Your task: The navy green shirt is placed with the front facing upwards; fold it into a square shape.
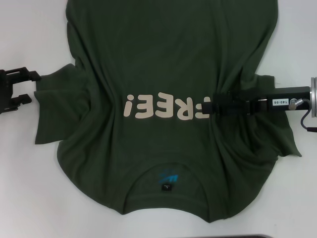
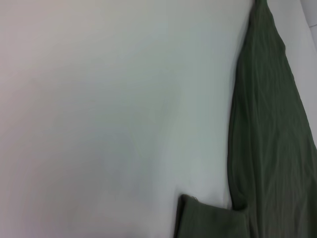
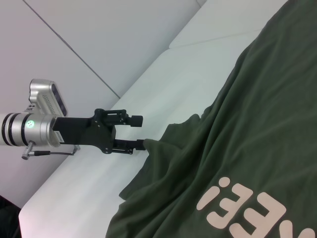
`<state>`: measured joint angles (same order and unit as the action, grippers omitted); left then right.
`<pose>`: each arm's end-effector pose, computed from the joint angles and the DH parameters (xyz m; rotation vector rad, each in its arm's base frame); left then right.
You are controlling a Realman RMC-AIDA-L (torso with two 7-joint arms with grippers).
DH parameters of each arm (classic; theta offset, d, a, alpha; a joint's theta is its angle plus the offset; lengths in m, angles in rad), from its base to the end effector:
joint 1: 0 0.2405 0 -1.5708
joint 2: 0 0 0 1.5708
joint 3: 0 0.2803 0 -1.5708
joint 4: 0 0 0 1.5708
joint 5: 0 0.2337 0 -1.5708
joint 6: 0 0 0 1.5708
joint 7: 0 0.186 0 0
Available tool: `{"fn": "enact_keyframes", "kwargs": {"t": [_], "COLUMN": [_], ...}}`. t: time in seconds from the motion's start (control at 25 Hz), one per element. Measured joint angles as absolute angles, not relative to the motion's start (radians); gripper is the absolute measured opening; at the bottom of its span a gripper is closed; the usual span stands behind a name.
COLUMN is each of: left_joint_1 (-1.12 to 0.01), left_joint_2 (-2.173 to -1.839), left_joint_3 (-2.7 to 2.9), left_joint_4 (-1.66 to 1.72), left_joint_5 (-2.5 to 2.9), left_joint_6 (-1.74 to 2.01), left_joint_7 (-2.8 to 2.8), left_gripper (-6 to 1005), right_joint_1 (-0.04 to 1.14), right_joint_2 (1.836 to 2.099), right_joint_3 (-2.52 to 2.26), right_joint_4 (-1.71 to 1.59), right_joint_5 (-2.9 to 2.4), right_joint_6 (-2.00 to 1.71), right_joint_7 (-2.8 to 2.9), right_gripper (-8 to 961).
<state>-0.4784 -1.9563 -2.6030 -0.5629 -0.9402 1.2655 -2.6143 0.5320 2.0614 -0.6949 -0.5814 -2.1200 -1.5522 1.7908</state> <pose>-0.4001 0.3842 0.0065 -1.5733 -2.2060 -0.6793 0.3006 0.3548 -0.0664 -2.6827 1.3091 0.6224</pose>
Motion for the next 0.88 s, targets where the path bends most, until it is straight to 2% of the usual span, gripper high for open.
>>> {"fn": "enact_keyframes", "kwargs": {"t": [0.88], "left_joint_1": [-0.494], "left_joint_2": [-1.966], "left_joint_3": [-2.567], "left_joint_4": [-0.563], "left_joint_5": [-0.94], "left_joint_6": [1.243], "left_joint_7": [-2.61], "left_gripper": [751], "right_joint_1": [0.528], "right_joint_2": [2.059], "right_joint_3": [-0.695], "right_joint_4": [-0.581], "right_joint_5": [-2.12], "right_joint_6": [-1.551], "right_joint_7": [1.791], "right_gripper": [915]}}
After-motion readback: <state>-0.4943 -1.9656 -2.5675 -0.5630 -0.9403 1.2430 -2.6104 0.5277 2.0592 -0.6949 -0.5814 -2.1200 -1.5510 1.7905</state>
